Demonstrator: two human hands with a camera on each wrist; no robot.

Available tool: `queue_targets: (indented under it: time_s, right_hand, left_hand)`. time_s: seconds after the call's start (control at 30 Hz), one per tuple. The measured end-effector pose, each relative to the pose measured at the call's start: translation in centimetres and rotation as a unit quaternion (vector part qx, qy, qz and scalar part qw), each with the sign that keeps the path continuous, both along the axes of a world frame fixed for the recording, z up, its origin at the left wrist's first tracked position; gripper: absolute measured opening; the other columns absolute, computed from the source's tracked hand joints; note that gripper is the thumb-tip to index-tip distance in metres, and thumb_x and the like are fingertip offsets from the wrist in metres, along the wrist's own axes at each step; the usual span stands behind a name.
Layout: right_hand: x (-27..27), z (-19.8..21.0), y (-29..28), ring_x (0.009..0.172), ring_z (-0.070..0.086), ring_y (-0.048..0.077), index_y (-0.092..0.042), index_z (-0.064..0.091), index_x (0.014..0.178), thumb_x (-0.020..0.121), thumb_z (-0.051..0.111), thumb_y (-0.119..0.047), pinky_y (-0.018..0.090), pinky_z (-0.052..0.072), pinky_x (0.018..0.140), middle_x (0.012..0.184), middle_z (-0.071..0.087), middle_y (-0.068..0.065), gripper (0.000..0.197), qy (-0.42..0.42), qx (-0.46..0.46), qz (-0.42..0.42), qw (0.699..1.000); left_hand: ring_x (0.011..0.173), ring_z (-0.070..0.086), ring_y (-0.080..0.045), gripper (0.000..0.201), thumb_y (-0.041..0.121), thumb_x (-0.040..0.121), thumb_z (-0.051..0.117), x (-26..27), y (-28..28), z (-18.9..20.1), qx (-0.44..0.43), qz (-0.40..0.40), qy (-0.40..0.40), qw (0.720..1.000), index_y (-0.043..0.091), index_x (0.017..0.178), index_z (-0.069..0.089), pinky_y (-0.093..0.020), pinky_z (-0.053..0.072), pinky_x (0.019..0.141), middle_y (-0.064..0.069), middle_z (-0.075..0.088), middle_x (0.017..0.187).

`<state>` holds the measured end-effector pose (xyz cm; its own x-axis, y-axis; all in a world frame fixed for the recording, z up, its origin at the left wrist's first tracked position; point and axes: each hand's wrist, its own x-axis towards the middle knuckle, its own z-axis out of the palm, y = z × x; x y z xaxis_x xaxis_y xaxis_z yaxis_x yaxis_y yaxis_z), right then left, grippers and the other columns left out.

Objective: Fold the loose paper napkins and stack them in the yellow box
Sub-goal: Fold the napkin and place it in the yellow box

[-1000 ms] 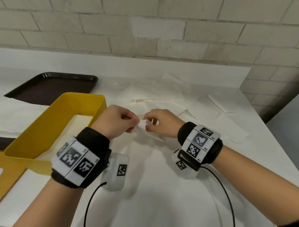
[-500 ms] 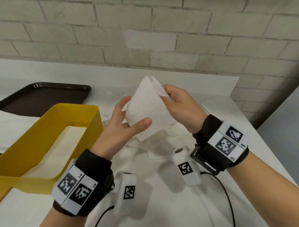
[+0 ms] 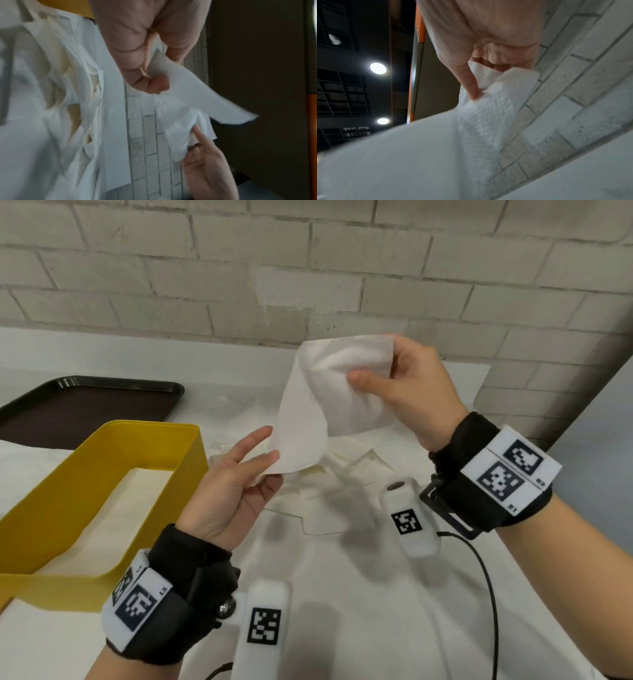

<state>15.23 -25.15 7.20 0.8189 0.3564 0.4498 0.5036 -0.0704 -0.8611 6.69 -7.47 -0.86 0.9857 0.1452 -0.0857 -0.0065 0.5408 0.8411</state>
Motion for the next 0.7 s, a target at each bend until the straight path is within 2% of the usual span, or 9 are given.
queue_targets:
  time_s: [0.07, 0.17, 0.23, 0.3, 0.37, 0.47, 0.57, 0.63, 0.7]
  right_hand:
    - [0.3, 0.6, -0.4, 0.075, 0.062, -0.004, -0.023, 0.06, 0.085, 0.083, 0.062, 0.002, 0.016, 0.051, 0.075, 0.083, 0.064, -0.013, 0.026, -0.026, 0.004, -0.001, 1.0]
    - [0.6, 2.2, -1.0, 0.074, 0.057, -0.008, -0.024, 0.061, 0.083, 0.088, 0.06, -0.007, 0.009, 0.043, 0.073, 0.079, 0.061, -0.018, 0.017, -0.099, -0.124, 0.001, 0.987]
    - [0.5, 3.4, -1.1, 0.075, 0.056, -0.009, -0.026, 0.062, 0.084, 0.089, 0.059, -0.015, 0.008, 0.04, 0.075, 0.082, 0.062, -0.015, 0.012, -0.132, -0.276, 0.032, 0.952]
    - [0.1, 4.2, -0.8, 0.079, 0.056, -0.006, -0.027, 0.065, 0.087, 0.087, 0.059, -0.022, 0.011, 0.041, 0.077, 0.09, 0.065, -0.012, 0.008, -0.147, -0.395, 0.073, 0.904]
    - [-0.7, 4.5, 0.0, 0.082, 0.059, 0.0, -0.026, 0.066, 0.087, 0.087, 0.06, -0.023, 0.014, 0.044, 0.079, 0.093, 0.068, -0.01, 0.007, -0.14, -0.457, 0.121, 0.87]
    - [-1.8, 4.6, 1.4, 0.079, 0.064, 0.01, -0.013, 0.07, 0.091, 0.085, 0.063, -0.017, 0.022, 0.05, 0.073, 0.089, 0.071, -0.001, 0.01, -0.114, -0.462, 0.183, 0.86]
    - [-1.6, 4.1, 2.9, 0.072, 0.062, 0.005, -0.016, 0.066, 0.084, 0.082, 0.067, -0.017, 0.016, 0.048, 0.064, 0.079, 0.067, -0.006, 0.003, -0.105, -0.441, 0.195, 0.87]
    - [-1.0, 3.5, 3.9, 0.068, 0.058, -0.001, -0.024, 0.06, 0.076, 0.081, 0.069, -0.021, 0.012, 0.046, 0.061, 0.074, 0.063, -0.013, 0.011, -0.094, -0.442, 0.186, 0.873]
    - [-0.3, 2.5, 4.9, 0.061, 0.056, -0.005, -0.027, 0.057, 0.071, 0.081, 0.069, -0.023, 0.009, 0.044, 0.056, 0.069, 0.06, -0.014, 0.016, -0.073, -0.451, 0.19, 0.869]
  left_hand:
    - [0.056, 0.062, -0.007, 0.039, 0.001, 0.08, 0.061, -0.2, 0.3, -0.7, 0.03, 0.008, 0.016, 0.999, 0.013, 0.116, 0.056, -0.016, 0.05, 0.051, -0.002, 0.07, 0.074]
    - [0.084, 0.067, -0.008, 0.055, 0.028, 0.065, 0.069, -0.7, 0.3, -1.4, 0.179, 0.036, 0.011, 0.983, 0.02, 0.118, 0.057, -0.021, 0.051, 0.071, 0.001, 0.07, 0.1]
    - [0.104, 0.061, -0.007, 0.051, 0.043, 0.072, 0.064, -1.1, 0.0, -1.2, 0.226, 0.072, -0.002, 0.971, 0.028, 0.12, 0.056, -0.023, 0.045, 0.084, 0.005, 0.066, 0.113]
    - [0.114, 0.054, -0.002, 0.053, 0.053, 0.073, 0.055, -1.3, -0.2, -0.8, 0.242, 0.1, -0.023, 0.965, 0.033, 0.121, 0.052, -0.017, 0.04, 0.089, 0.008, 0.06, 0.12]
    - [0.114, 0.053, 0.002, 0.06, 0.056, 0.07, 0.059, -1.5, -0.4, -0.3, 0.268, 0.077, -0.063, 0.958, 0.036, 0.125, 0.047, -0.011, 0.042, 0.088, 0.01, 0.057, 0.124]
    - [0.112, 0.058, -0.005, 0.071, 0.05, 0.064, 0.074, -2.0, -1.0, 0.1, 0.306, -0.004, -0.087, 0.948, 0.028, 0.127, 0.05, -0.019, 0.048, 0.089, 0.007, 0.063, 0.121]
    - [0.095, 0.067, -0.007, 0.049, 0.036, 0.066, 0.08, -2.9, -1.5, 0.6, 0.294, -0.032, -0.079, 0.952, 0.023, 0.11, 0.061, -0.016, 0.052, 0.073, 0.009, 0.072, 0.103]
    - [0.093, 0.069, -0.012, 0.052, 0.039, 0.06, 0.076, -3.3, -1.5, 0.4, 0.277, -0.039, -0.071, 0.957, 0.02, 0.107, 0.063, -0.021, 0.054, 0.073, 0.005, 0.073, 0.101]
    - [0.091, 0.07, -0.016, 0.045, 0.04, 0.068, 0.077, -3.4, -1.5, 0.1, 0.279, -0.022, -0.051, 0.959, 0.017, 0.105, 0.064, -0.03, 0.055, 0.076, 0.001, 0.073, 0.099]
